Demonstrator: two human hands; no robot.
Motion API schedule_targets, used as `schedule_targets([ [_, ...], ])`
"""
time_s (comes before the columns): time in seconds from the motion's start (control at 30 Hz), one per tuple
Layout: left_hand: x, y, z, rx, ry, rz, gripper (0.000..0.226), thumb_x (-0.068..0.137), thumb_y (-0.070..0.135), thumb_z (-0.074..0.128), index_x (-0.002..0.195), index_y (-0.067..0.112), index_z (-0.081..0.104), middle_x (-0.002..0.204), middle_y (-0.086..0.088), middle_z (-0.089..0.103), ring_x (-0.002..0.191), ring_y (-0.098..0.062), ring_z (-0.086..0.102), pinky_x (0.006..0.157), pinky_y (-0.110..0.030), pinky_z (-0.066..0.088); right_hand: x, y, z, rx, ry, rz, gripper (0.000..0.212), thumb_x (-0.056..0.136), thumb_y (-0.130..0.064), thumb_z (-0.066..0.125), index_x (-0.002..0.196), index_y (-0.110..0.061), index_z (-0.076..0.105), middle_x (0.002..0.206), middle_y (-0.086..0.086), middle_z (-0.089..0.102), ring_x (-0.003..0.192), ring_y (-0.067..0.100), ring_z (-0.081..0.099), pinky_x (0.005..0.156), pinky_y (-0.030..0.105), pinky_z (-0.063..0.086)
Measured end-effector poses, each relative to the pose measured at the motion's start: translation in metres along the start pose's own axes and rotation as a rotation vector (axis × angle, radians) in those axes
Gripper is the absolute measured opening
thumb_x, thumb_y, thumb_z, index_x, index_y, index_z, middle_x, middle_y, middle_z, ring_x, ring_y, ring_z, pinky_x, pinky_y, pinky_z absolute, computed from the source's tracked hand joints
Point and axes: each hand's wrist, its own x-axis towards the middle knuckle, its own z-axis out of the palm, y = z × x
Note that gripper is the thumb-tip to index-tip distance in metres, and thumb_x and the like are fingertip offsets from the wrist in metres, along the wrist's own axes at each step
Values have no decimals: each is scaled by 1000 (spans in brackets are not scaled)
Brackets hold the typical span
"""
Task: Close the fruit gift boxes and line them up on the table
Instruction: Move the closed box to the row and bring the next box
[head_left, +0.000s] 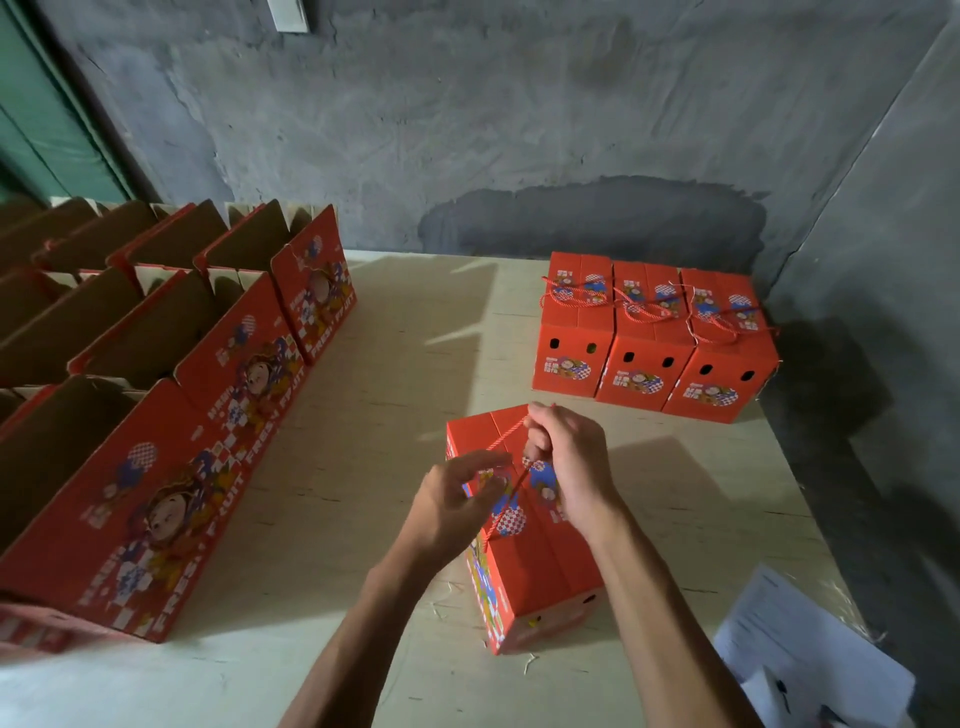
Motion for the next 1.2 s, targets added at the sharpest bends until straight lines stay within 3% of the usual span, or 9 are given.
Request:
schedule_targets([
  [0.13, -12, -20, 17, 206, -141, 70, 74, 87, 32, 81, 151, 19, 46, 155, 7, 31, 146, -9, 25, 117, -25, 24, 2, -8, -7, -10, 10, -56, 33, 95, -26, 67, 63, -17, 66, 55, -1, 49, 55, 17, 48, 64, 34, 42],
  [0.33, -4, -32, 53, 161, -163, 300, 97, 78, 44, 86, 152, 2, 38, 167, -11, 17, 157, -22, 16, 122, -34, 26, 6, -36, -35, 11, 85, -140, 30, 91, -32, 65, 65, -17, 68, 55, -2, 49, 54, 17, 49, 66, 37, 45],
  [0.5, 26, -14, 82, 134, -267, 326, 105, 75, 63, 80, 158, 26, 29, 168, 21, 4, 155, 1, 3, 117, -13, 22, 12, -54, -73, -23, 131, -155, 31, 90, -28, 64, 59, -22, 65, 55, -5, 48, 53, 16, 46, 65, 38, 42],
  [0.67, 52, 15, 120, 107, -407, 381, 111, 71, 59, 85, 157, 39, 17, 169, 17, 9, 156, -4, 6, 123, -34, 33, 27, -68, -123, -67, 187, -180, 32, 90, -27, 64, 60, -19, 63, 57, 0, 49, 55, 15, 48, 63, 34, 44],
  [0.73, 59, 24, 140, 147, -451, 394, 119, 69, 54, 89, 158, 31, 13, 170, 7, 10, 158, -12, 7, 123, -46, 31, 34, -72, -145, -112, 216, -178, 35, 91, -24, 64, 56, -21, 62, 56, 0, 50, 54, 15, 49, 63, 34, 44],
  [0.83, 66, 32, 173, 200, -547, 447, 123, 68, 69, 78, 155, 24, 2, 170, -5, 4, 158, -28, 8, 122, -54, 31, 42, -74, -177, -176, 277, -137, 31, 86, -28, 63, 55, -22, 63, 54, -2, 52, 57, 17, 53, 68, 41, 46],
  [0.93, 79, 41, 208, 254, -609, 421, 136, 62, 84, 68, 161, 24, -4, 171, 5, -5, 158, -22, 2, 123, -51, 30, 49, -74, -209, -214, 337, -110, 30, 85, -30, 62, 57, -21, 61, 55, -1, 55, 57, 15, 56, 71, 41, 50],
  [1.07, 99, 52, 249, 271, -628, 375, 136, 64, 69, 83, 164, 26, 1, 166, 24, -4, 152, -4, 3, 124, -32, 23, 66, -72, -250, -227, 395, -66, 27, 89, -26, 64, 64, -17, 62, 56, -3, 57, 57, 11, 58, 70, 36, 51],
  [1.2, 121, 56, 275, 300, -591, 319, 126, 73, 52, 87, 164, 20, 6, 171, 4, 10, 154, -17, 16, 124, -33, 25, 95, -72, -277, -237, 363, -34, 24, 90, -25, 62, 67, -17, 65, 56, -4, 57, 55, 12, 57, 58, 24, 47],
])
